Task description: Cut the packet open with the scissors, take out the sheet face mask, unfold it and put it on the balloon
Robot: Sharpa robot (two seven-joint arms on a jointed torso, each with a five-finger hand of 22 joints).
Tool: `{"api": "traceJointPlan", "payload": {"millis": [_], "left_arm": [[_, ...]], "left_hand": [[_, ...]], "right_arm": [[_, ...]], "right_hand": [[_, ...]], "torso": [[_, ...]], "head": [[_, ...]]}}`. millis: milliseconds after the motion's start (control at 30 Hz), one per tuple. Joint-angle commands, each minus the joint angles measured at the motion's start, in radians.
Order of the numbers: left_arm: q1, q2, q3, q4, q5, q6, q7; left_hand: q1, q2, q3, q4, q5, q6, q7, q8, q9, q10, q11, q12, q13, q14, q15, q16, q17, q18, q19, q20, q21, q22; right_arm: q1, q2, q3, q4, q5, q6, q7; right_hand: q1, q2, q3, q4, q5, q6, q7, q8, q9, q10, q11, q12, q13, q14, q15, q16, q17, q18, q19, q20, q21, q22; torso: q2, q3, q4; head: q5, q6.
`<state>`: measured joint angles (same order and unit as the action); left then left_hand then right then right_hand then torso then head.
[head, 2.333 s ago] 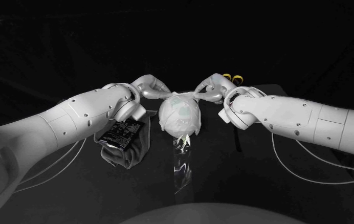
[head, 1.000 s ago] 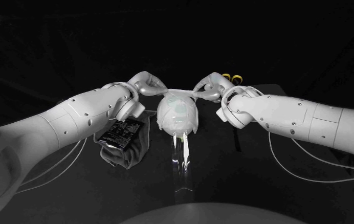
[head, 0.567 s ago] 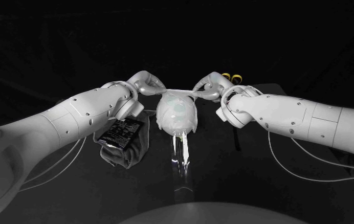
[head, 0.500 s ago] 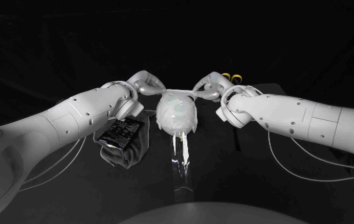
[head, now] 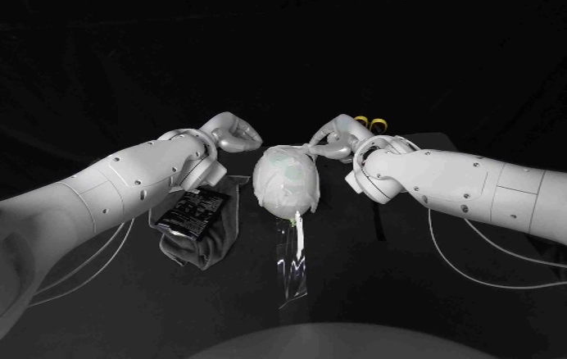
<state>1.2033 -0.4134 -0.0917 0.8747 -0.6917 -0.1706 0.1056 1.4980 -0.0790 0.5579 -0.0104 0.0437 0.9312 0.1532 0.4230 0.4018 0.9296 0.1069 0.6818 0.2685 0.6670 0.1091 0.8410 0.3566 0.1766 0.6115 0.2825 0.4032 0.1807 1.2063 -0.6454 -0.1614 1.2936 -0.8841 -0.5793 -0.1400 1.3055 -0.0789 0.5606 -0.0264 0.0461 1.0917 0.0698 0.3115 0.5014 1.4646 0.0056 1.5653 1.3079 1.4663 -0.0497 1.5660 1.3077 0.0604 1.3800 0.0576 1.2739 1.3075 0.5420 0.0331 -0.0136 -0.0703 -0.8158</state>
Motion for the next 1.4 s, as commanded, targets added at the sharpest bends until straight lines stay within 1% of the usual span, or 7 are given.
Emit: {"api": "traceJointPlan", "payload": {"millis": [33, 333, 433, 500, 767, 1133, 1400], "left_arm": [[0.001, 0.0, 0.001, 0.003, -0.006, 0.017, 0.003], [0.001, -0.002, 0.0, 0.006, -0.008, 0.03, -0.005], [0.001, -0.006, 0.0, 0.006, 0.002, 0.024, -0.005], [0.001, -0.015, 0.0, 0.008, 0.022, 0.013, -0.001], [0.001, -0.051, 0.001, 0.027, 0.065, -0.014, 0.008], [-0.002, -0.124, 0.006, 0.101, 0.14, -0.072, 0.058], [-0.015, -0.2, 0.008, 0.218, 0.251, -0.067, 0.198]], "left_hand": [[0.01, -0.007, 0.006, -0.018, 0.004, -0.008, 0.004, -0.015, -0.012, -0.005, 0.002, 0.011, 0.006, 0.005, 0.002, 0.002, -0.003, 0.004, 0.004, -0.003, 0.012, 0.007], [-0.001, -0.005, 0.011, -0.04, 0.004, -0.025, 0.013, -0.058, -0.029, -0.031, 0.016, 0.014, 0.005, -0.008, 0.013, -0.002, -0.009, 0.0, -0.018, -0.001, 0.035, 0.026], [-0.017, -0.001, 0.014, -0.038, 0.004, -0.026, 0.016, -0.07, -0.033, -0.063, 0.03, -0.014, -0.01, -0.014, 0.019, -0.001, -0.01, -0.002, -0.026, 0.001, 0.044, 0.033], [-0.033, -0.002, 0.026, -0.035, 0.004, -0.029, 0.018, -0.082, -0.036, -0.098, 0.046, -0.062, -0.039, -0.025, 0.027, -0.004, -0.014, -0.007, -0.035, 0.005, 0.052, 0.04], [-0.062, -0.028, 0.058, -0.039, 0.005, -0.046, 0.031, -0.109, -0.042, -0.111, 0.062, -0.137, -0.091, -0.042, 0.038, -0.016, -0.025, -0.025, -0.054, 0.007, 0.054, 0.043], [-0.086, -0.058, 0.095, -0.049, 0.005, -0.045, 0.035, -0.124, -0.043, -0.096, 0.067, -0.199, -0.141, -0.044, 0.042, -0.04, -0.045, -0.053, -0.063, 0.008, 0.047, 0.038], [-0.142, -0.07, 0.126, -0.008, 0.003, -0.065, 0.043, -0.144, -0.043, -0.073, 0.079, -0.302, -0.207, -0.044, 0.058, -0.186, -0.121, -0.114, -0.124, 0.01, -0.023, -0.002]], "right_arm": [[0.0, 0.003, 0.001, -0.003, -0.013, 0.012, -0.009], [0.0, 0.009, 0.001, -0.012, 0.018, 0.018, 0.003], [0.0, 0.006, 0.0, -0.013, 0.033, 0.017, 0.008], [0.0, 0.0, 0.0, -0.01, 0.044, 0.018, 0.01], [-0.001, -0.016, 0.0, -0.012, 0.056, 0.042, -0.013], [-0.016, -0.036, -0.002, -0.021, 0.085, 0.032, -0.012], [-0.029, -0.069, -0.002, 0.028, 0.245, -0.036, 0.175]], "right_hand": [[-0.002, 0.008, 0.006, -0.002, 0.002, 0.007, 0.001, 0.004, 0.007, 0.106, -0.007, 0.005, 0.263, 0.105, -0.007, 0.005, 0.263, 0.017, 0.0, -0.005, -0.004, 0.042], [-0.017, -0.005, 0.005, -0.008, 0.002, -0.027, 0.008, -0.006, 0.007, 0.106, -0.003, 0.005, 0.263, 0.105, -0.005, 0.005, 0.263, 0.025, -0.023, -0.004, -0.04, 0.017], [-0.048, -0.01, -0.013, 0.004, 0.0, -0.084, 0.031, -0.036, -0.002, 0.106, 0.016, 0.005, 0.263, 0.105, 0.009, 0.005, 0.263, 0.03, -0.045, 0.004, -0.072, -0.003], [-0.079, -0.028, -0.035, 0.02, 0.002, -0.145, 0.064, -0.078, -0.02, 0.086, 0.044, -0.035, 0.24, 0.105, 0.034, 0.005, 0.263, 0.033, -0.07, 0.02, -0.106, -0.024], [-0.092, -0.043, -0.063, 0.031, 0.002, -0.207, 0.099, -0.127, -0.042, 0.022, 0.078, -0.144, 0.176, 0.101, 0.066, 0.002, 0.255, 0.051, -0.14, 0.05, -0.204, -0.084], [-0.077, -0.031, -0.062, 0.029, 0.002, -0.207, 0.103, -0.133, -0.044, 0.008, 0.082, -0.166, 0.162, 0.093, 0.071, -0.004, 0.236, 0.058, -0.156, 0.06, -0.228, -0.097], [-0.059, 0.025, -0.04, 0.039, 0.003, -0.171, 0.09, -0.117, -0.039, 0.024, 0.072, -0.14, 0.174, 0.102, 0.064, 0.003, 0.257, 0.056, -0.131, 0.062, -0.196, -0.073]], "torso": [[0.0, 0.0004, 0.0004], [0.0, 0.0007, -0.0006], [-0.001, 0.0003, -0.0012], [0.0, 0.0003, -0.0013], [0.0, 0.0012, -0.0014], [0.0, 0.0008, -0.001], [-0.001, 0.0003, -0.0003]], "head": [[-0.001, -0.001], [-0.001, 0.001], [-0.002, 0.001], [-0.003, 0.001], [-0.009, 0.003], [-0.015, 0.008], [-0.022, 0.014]]}}
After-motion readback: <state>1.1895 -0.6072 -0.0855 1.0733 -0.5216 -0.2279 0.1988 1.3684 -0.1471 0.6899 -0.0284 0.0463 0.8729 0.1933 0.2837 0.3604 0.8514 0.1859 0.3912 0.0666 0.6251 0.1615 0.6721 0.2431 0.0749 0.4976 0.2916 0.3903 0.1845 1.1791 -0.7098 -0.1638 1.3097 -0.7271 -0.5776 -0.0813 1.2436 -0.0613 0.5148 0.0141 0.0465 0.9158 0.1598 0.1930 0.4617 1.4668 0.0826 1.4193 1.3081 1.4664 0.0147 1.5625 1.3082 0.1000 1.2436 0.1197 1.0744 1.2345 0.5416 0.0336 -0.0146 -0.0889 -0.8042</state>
